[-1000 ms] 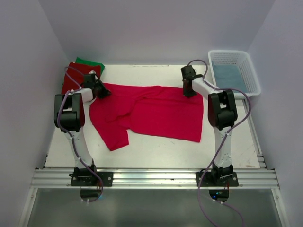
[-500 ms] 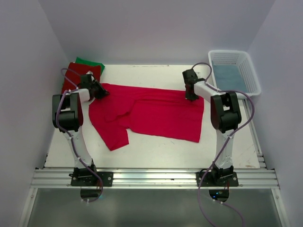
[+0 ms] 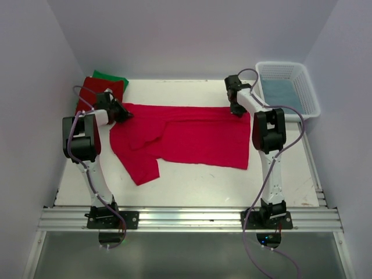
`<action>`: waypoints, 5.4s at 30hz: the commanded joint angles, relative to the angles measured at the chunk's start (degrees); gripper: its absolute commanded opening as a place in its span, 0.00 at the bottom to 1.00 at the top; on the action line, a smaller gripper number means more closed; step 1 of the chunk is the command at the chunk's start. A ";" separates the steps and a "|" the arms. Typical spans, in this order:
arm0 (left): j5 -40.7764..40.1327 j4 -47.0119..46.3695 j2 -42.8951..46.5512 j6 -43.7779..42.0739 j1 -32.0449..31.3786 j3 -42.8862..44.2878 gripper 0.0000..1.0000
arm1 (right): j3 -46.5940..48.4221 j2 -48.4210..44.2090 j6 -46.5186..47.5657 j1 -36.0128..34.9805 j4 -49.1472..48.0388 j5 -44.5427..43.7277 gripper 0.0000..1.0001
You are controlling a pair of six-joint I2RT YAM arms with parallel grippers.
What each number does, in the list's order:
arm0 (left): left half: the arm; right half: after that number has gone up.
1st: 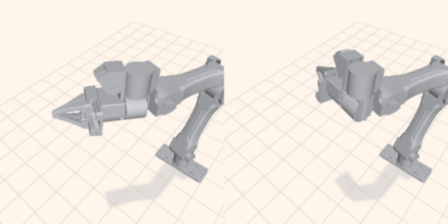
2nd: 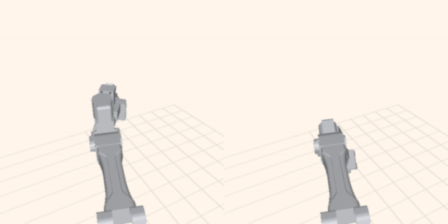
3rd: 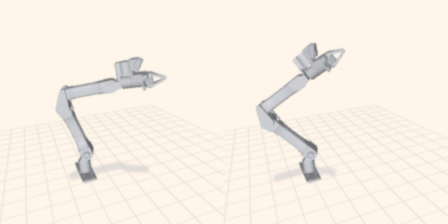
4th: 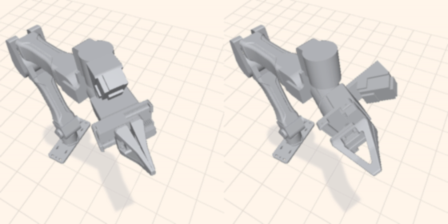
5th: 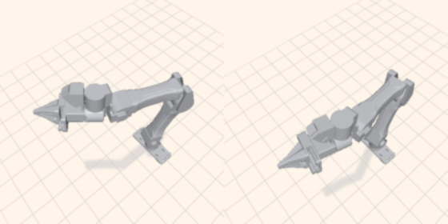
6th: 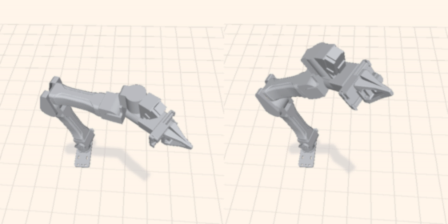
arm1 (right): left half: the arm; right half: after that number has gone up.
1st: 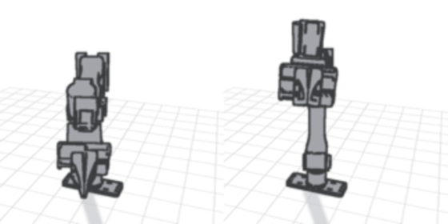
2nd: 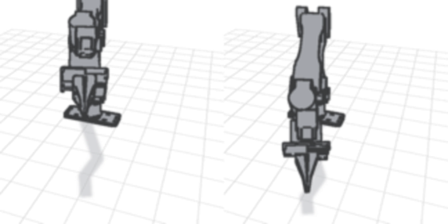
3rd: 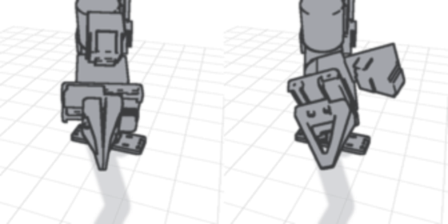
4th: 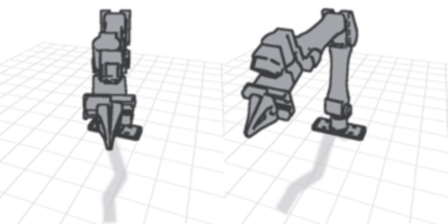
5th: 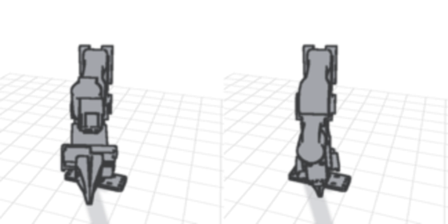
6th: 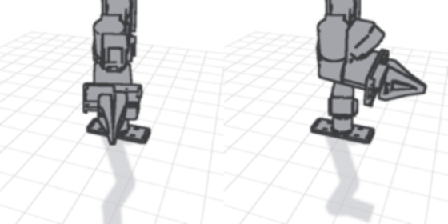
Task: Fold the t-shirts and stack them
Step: Fold the flattened tshirt in 1/3 of the way, then grap the side of the flattened tshirt closest away from the robot with both arms
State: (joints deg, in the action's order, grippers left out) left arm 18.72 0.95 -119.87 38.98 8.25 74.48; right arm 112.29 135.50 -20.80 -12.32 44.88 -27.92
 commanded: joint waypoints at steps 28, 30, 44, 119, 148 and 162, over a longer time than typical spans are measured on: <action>-3.41 -6.80 37.41 -5.14 1.69 -13.83 0.40 | -25.19 -36.61 9.02 0.90 -31.11 11.22 0.38; -6.57 7.65 42.93 -7.41 -0.06 -13.92 0.54 | -27.89 -41.25 8.49 -0.24 -24.79 11.58 0.62; -2.63 50.01 65.63 -14.11 -12.90 -31.41 0.55 | -54.63 -71.86 -1.70 -8.34 -6.93 13.24 0.99; -23.29 38.60 31.81 0.66 -40.51 -27.54 0.27 | -61.84 -74.33 -2.06 -8.51 -5.51 13.16 0.91; -28.74 51.08 56.50 1.01 -41.56 -14.01 0.00 | -71.15 -69.93 -19.62 -5.44 -6.21 1.48 0.99; -27.07 50.47 58.88 0.21 -41.56 -15.59 0.00 | -73.09 -61.08 -28.33 1.76 -19.03 4.89 0.57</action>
State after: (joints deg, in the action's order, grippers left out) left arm -8.32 51.33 -61.65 39.44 -33.06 59.24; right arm 39.22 71.75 -45.58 -12.01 31.88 -25.32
